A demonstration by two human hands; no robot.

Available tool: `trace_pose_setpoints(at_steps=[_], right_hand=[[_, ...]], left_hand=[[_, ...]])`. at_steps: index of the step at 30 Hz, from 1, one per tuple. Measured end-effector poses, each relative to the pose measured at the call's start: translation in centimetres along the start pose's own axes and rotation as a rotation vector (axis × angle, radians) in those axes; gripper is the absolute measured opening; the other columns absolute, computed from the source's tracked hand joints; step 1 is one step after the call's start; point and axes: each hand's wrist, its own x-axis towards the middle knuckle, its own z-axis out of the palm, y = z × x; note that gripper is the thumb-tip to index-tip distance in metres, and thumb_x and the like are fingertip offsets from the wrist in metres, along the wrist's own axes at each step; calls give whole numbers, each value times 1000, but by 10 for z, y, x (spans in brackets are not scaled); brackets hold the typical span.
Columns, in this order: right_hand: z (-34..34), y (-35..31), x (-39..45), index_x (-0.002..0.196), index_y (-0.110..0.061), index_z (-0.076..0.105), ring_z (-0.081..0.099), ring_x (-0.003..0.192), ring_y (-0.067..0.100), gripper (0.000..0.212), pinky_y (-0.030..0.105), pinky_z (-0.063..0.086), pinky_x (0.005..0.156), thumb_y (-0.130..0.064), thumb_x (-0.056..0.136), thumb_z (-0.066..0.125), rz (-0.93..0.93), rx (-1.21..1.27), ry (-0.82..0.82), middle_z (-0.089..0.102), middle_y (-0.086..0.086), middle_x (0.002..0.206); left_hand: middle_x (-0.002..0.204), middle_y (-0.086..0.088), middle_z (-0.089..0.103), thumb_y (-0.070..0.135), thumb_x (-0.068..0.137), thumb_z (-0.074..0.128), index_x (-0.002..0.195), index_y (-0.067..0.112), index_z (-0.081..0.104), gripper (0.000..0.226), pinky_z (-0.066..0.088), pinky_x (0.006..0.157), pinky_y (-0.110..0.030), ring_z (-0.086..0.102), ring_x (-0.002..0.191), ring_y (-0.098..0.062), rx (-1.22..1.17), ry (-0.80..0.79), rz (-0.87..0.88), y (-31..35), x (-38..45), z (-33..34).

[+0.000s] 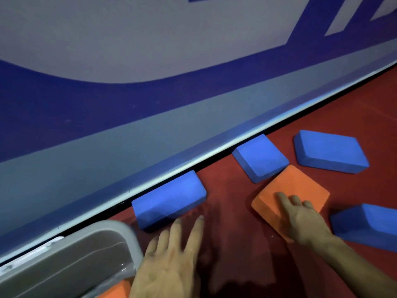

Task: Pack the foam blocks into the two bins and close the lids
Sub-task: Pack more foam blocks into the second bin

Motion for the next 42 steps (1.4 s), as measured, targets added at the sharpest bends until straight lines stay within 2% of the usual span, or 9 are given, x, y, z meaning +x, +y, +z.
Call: trace_pose_setpoints(at_steps=[3, 7, 10, 14, 18, 24, 30, 36, 42], right_hand=[[-47, 4, -9, 145, -36, 14, 59, 100, 23, 101, 28, 44, 81, -46, 63, 72, -64, 46, -101, 57, -5, 113], [-99, -4, -36, 129, -50, 27, 62, 64, 11, 91, 27, 50, 56, -26, 55, 74, -169, 590, -344, 69, 3, 94], [-93, -22, -45, 133, -40, 38, 55, 68, 10, 86, 27, 45, 61, 2, 64, 69, -273, 1001, -612, 68, 1, 90], [-69, -36, -27, 134, -25, 46, 59, 82, 7, 72, 24, 48, 71, 2, 73, 71, -344, 1087, -743, 67, -3, 92], [-42, -32, 30, 138, -13, 47, 60, 106, 14, 63, 31, 47, 96, -18, 80, 72, -147, 868, -393, 64, 5, 123], [-11, -27, 110, 153, -21, 2, 5, 148, 28, 98, 49, 21, 115, -44, 81, 64, -37, 139, -93, -3, 6, 162], [-10, -76, 127, 121, -11, 53, 48, 117, 32, 41, 42, 45, 96, -29, 85, 51, -116, -49, 200, 52, 12, 125], [2, -161, 120, 153, -8, 3, 22, 145, 25, 110, 37, 24, 116, -64, 79, 63, -56, 863, -413, 16, 9, 160], [19, -185, 117, 152, -12, 10, 37, 137, 28, 109, 44, 38, 107, -65, 75, 66, 57, 972, -488, 24, 8, 157]], left_hand=[[122, -23, 57, 30, 62, 43, 145, 28, 35, 83, 53, 81, -56, 61, 103, -43, 88, 203, 110, 5, 6, 14], [144, -17, 45, 33, 76, 34, 146, 28, 36, 70, 36, 100, -66, 41, 131, -44, 193, 313, 414, 42, 30, 13], [138, -6, 56, 33, 75, 30, 143, 26, 38, 69, 40, 102, -59, 49, 129, -31, 224, 253, 473, 69, 51, 23], [105, 2, 67, 41, 66, 29, 130, 25, 48, 69, 37, 96, -58, 56, 105, -25, 186, 191, 407, 67, 60, 46], [100, -2, 65, 45, 60, 32, 115, 25, 49, 61, 30, 92, -54, 46, 98, -27, 177, 279, 388, 66, 58, 58], [89, -1, 64, 42, 53, 54, 107, 29, 57, 55, 50, 83, -58, 59, 86, -26, 134, 357, 331, 83, 78, 50], [87, -2, 63, 30, 63, 35, 107, 30, 51, 46, 51, 81, -59, 57, 87, -26, 163, 519, 321, 80, 81, 63], [88, -9, 55, 34, 67, 40, 99, 29, 50, 34, 35, 83, -49, 44, 80, -30, 257, 605, 197, 72, 62, 78], [56, -4, 53, 23, 64, 60, 67, 30, 59, 8, 38, 56, -36, 46, 45, -22, 324, 529, 123, 63, 51, 74]])
